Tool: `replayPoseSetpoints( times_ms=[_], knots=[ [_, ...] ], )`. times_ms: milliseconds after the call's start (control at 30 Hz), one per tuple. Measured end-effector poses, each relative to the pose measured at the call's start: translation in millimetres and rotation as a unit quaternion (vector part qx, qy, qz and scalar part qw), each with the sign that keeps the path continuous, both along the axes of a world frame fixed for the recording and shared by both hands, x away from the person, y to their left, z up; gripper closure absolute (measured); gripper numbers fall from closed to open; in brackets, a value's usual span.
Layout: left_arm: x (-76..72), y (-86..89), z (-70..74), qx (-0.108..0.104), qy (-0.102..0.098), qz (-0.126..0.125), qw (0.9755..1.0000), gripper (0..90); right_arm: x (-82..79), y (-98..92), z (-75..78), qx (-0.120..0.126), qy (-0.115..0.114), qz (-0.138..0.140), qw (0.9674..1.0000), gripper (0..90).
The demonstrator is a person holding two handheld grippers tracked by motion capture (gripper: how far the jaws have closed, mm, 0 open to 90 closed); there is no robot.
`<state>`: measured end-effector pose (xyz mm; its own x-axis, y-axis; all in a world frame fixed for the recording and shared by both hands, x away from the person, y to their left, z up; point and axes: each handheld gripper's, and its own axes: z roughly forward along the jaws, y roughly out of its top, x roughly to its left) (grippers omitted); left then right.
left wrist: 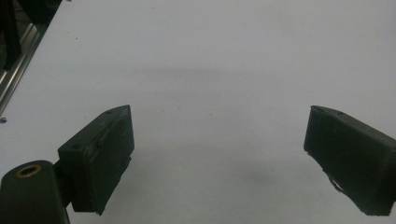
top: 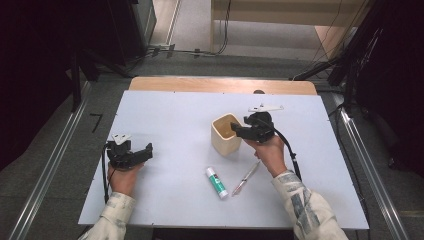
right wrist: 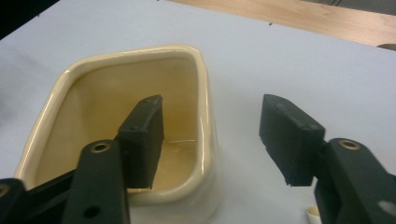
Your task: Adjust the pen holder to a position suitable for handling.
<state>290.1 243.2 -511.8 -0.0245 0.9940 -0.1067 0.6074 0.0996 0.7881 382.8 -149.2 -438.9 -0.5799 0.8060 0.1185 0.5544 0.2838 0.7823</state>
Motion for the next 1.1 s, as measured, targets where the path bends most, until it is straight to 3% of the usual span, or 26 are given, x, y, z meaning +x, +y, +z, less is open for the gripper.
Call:
replayPoseSetpoints(
  times_ms=[600, 1100],
  knots=[
    [0.2, -0.1, -0.6, 0.002, 0.002, 0.0, 1.0, 9.4, -19.0, -32.9, 10.7, 0.026, -0.024, 0.006, 0.9994, 30.4],
    [0.3, 0.9, -2.3, 0.001, 0.006, 0.003, 1.0, 9.4, -30.7, -53.1, 4.3, 0.018, -0.018, 0.001, 0.9997, 29.8]
  ],
)
